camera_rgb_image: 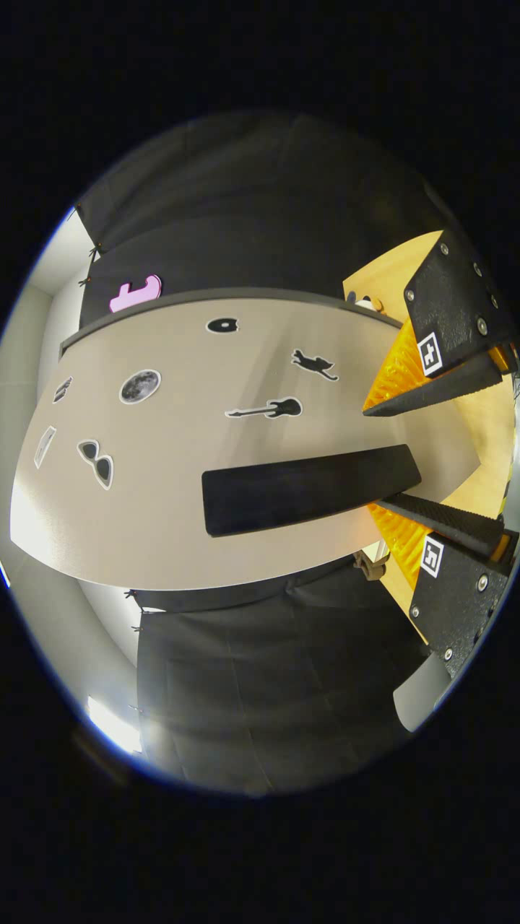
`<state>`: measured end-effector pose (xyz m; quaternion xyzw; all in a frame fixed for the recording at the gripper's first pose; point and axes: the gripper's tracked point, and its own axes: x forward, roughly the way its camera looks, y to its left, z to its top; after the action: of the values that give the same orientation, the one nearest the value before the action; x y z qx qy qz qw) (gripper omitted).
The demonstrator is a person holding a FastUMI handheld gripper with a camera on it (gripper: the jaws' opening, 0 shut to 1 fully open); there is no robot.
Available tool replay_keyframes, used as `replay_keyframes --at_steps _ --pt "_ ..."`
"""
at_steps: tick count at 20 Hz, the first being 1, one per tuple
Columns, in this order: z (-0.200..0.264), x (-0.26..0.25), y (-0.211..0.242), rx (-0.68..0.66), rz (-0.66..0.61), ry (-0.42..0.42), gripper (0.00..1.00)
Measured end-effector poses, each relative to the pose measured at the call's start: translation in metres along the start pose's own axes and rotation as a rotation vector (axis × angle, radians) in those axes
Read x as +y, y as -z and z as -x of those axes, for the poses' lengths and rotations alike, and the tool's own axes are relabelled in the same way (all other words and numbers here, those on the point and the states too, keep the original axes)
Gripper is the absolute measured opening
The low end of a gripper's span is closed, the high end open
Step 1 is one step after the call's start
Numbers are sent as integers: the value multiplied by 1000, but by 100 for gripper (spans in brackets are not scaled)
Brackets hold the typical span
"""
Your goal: Open the shoe cabinet door, grab the shoes and put them into the shoe cabinet, then close the shoe cabinet door.
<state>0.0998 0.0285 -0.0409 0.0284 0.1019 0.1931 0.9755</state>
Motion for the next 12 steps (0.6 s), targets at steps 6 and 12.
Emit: replay_keyframes --at_steps 6,12 --pt "-49 34 -12 -21 48 14 66" --pt "-92 50 -22 -52 90 15 69"
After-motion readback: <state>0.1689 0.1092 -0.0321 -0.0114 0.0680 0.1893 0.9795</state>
